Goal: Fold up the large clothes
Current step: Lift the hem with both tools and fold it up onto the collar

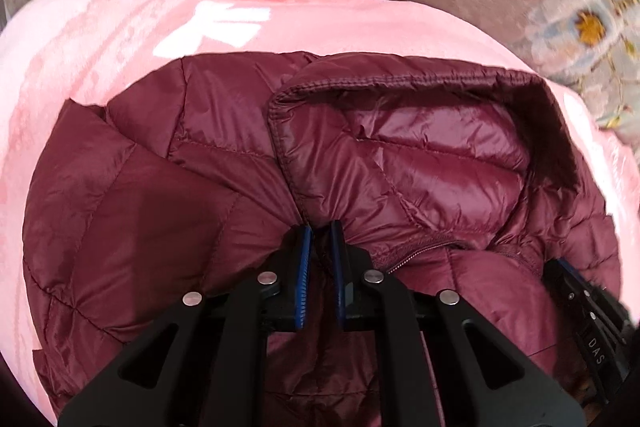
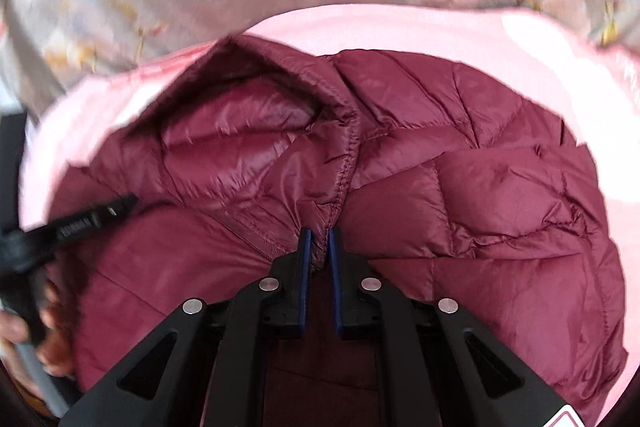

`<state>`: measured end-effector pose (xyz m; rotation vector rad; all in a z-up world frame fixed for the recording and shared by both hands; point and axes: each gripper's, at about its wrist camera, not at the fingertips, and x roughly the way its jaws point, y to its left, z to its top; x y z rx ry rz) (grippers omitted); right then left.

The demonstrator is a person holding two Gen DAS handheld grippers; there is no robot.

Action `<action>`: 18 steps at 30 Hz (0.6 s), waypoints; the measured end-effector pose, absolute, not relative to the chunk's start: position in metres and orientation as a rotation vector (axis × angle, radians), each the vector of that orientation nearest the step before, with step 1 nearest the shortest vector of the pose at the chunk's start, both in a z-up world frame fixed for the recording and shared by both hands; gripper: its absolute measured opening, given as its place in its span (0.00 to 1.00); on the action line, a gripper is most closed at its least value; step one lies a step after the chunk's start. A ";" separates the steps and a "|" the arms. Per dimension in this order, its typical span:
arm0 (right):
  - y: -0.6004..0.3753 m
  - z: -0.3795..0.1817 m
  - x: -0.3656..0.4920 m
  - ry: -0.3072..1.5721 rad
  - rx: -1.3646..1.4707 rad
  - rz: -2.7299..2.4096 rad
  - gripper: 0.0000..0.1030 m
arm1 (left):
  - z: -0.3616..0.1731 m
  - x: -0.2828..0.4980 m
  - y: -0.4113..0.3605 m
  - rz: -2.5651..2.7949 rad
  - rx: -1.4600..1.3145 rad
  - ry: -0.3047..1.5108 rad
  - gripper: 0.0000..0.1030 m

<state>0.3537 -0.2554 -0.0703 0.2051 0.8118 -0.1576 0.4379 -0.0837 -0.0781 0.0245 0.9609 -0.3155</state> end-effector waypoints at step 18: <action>-0.325 0.008 0.432 0.704 0.521 -0.126 0.13 | 0.006 0.533 -0.105 -0.303 -0.099 0.947 0.30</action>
